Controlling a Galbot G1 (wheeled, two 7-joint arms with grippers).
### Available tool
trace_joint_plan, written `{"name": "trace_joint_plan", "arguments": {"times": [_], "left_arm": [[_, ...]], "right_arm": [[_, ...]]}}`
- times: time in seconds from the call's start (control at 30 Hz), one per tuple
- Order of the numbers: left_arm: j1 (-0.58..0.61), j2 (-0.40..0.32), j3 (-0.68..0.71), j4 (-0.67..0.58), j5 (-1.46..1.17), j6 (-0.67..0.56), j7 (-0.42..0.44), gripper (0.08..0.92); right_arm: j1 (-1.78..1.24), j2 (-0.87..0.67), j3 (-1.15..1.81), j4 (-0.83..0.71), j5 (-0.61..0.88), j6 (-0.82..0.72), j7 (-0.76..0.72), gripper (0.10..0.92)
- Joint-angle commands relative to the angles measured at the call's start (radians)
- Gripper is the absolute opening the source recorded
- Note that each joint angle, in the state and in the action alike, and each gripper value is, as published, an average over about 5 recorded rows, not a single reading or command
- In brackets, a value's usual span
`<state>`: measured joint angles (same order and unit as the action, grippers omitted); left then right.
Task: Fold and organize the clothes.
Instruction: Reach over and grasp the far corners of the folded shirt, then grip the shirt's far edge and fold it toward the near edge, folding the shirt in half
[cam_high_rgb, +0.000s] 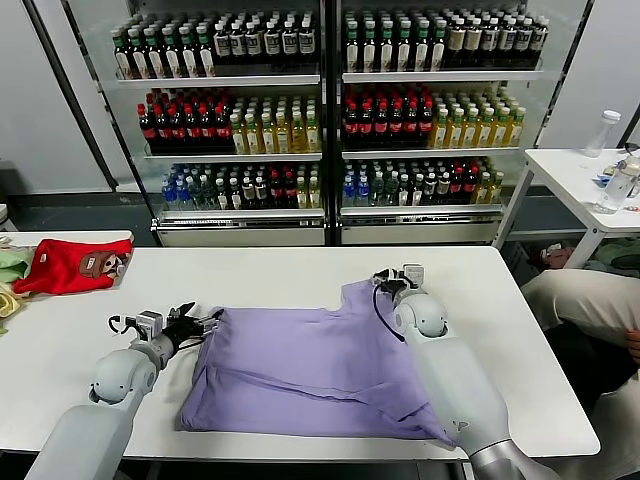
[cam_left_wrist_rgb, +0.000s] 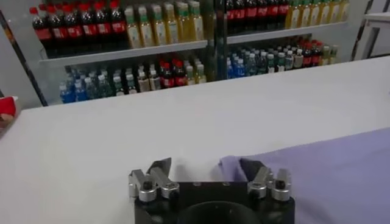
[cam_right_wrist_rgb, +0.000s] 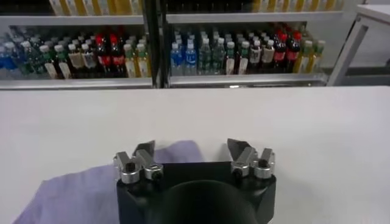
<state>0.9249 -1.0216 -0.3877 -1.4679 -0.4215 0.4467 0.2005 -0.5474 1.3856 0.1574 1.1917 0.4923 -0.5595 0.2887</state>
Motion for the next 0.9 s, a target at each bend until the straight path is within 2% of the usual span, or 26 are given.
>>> {"name": "trace_joint_plan", "arguments": {"times": [0.03,0.47,0.57,0.63,0.77,0.9], "left_arm": [[0.018,-0.007,0.000,-0.005,0.001,-0.010,0.013,0.629],[0.031,-0.016,0.003,-0.021,-0.005,-0.044,0.000,0.247],[0.055,-0.005,-0.003,-0.074,-0.041,-0.055,-0.019,0.163],[0.085,0.010,-0.012,-0.129,-0.073,-0.058,-0.035,0.123],[0.171,0.042,-0.038,-0.249,-0.124,-0.066,-0.064,0.090],[0.254,0.064,-0.066,-0.329,-0.136,-0.081,-0.075,0.089]], "right_arm": [[0.000,0.009,-0.005,0.009,0.033,-0.018,0.028,0.612],[-0.025,-0.008,0.007,0.046,0.020,0.036,-0.010,0.249],[-0.062,-0.039,0.015,0.150,0.022,0.060,-0.017,0.166],[-0.109,-0.076,0.021,0.273,0.043,0.049,-0.010,0.132],[-0.218,-0.156,0.044,0.511,0.103,0.010,0.014,0.121],[-0.347,-0.213,0.083,0.653,0.129,-0.008,0.022,0.121]]}}
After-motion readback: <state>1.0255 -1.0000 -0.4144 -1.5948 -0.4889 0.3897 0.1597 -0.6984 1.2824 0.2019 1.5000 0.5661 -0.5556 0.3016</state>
